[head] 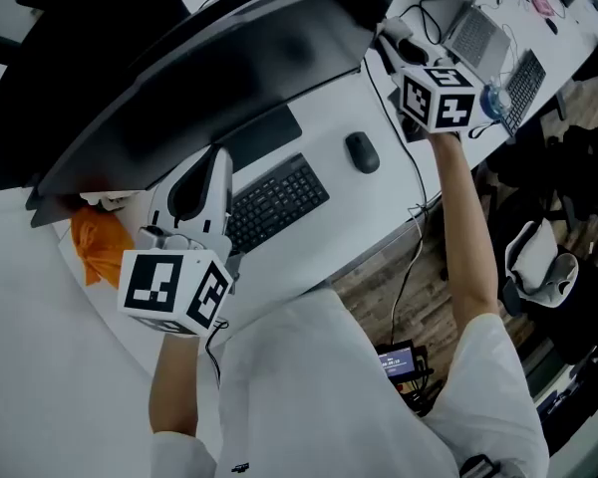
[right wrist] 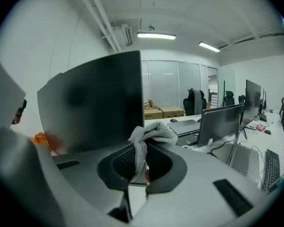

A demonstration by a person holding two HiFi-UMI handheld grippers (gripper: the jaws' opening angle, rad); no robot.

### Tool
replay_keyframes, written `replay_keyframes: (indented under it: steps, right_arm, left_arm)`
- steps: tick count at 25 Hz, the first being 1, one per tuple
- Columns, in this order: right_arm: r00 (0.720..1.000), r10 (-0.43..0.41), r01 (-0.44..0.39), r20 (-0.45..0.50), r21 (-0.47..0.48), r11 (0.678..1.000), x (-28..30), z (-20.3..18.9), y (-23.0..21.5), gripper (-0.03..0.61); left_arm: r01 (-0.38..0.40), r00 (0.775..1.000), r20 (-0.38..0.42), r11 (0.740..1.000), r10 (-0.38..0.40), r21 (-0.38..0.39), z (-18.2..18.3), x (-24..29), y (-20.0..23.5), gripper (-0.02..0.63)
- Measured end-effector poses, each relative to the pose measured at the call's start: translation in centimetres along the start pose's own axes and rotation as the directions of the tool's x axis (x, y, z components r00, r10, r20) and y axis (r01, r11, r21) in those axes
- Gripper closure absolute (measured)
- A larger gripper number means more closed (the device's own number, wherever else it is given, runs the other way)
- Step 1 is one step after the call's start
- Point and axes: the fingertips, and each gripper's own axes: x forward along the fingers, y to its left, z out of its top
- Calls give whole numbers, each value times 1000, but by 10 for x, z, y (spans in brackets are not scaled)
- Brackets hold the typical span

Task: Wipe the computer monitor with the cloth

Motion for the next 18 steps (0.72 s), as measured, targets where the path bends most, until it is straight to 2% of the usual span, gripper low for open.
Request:
replay_keyframes:
  steps: [7, 12, 18]
  right_arm:
    - [998, -3, 1, -60, -31, 1000, 15, -53, 4, 549]
    - [996, 9, -15, -94, -63, 998, 29, -83, 10, 549]
    - [993, -48, 41, -111, -63, 997, 37, -106, -6, 549]
  left_arm:
    - [-2, 1000, -3, 999, 1, -34, -16, 2, 2, 600]
    - [-7, 999, -34, 998, 5, -58, -37, 3, 4, 600]
    - [-21, 998, -60, 997, 16, -80, -57, -1, 8, 600]
